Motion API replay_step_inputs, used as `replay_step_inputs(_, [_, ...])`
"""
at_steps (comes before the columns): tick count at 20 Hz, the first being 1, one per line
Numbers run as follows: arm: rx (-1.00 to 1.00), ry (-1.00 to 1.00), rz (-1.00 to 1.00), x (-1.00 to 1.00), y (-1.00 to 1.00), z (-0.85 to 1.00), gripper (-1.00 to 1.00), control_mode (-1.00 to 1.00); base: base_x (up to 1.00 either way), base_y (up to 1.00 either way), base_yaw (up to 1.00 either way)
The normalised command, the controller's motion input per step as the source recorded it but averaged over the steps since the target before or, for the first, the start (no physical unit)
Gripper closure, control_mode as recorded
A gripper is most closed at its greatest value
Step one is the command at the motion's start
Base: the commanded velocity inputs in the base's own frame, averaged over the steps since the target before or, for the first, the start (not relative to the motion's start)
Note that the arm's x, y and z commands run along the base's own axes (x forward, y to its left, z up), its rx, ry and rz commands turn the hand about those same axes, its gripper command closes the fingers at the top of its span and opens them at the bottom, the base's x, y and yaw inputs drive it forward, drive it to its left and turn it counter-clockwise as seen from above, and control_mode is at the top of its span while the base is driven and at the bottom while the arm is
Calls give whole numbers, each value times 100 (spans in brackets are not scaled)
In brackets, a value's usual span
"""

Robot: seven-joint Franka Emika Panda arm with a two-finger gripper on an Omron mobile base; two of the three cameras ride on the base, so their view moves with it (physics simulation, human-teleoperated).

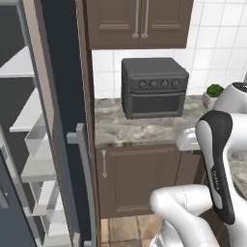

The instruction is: Place the kiwi in the correct fridge rack based on whether it is a fruit or vegetable. Finally, close the fridge door.

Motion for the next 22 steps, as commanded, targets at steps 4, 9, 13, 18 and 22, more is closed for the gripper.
replay_step_inputs(4, [0,0,0,0,0,0,100,100,-81,60,37])
replay_step_inputs(9, [0,0,0,0,0,0,100,100,-100,38,37])
replay_step_inputs(13, [0,0,0,0,0,0,100,100,-100,35,31])
replay_step_inputs(18, [0,0,0,0,0,0,100,100,-16,82,11])
replay_step_inputs(22, [0,0,0,0,0,0,100,100,22,97,5])
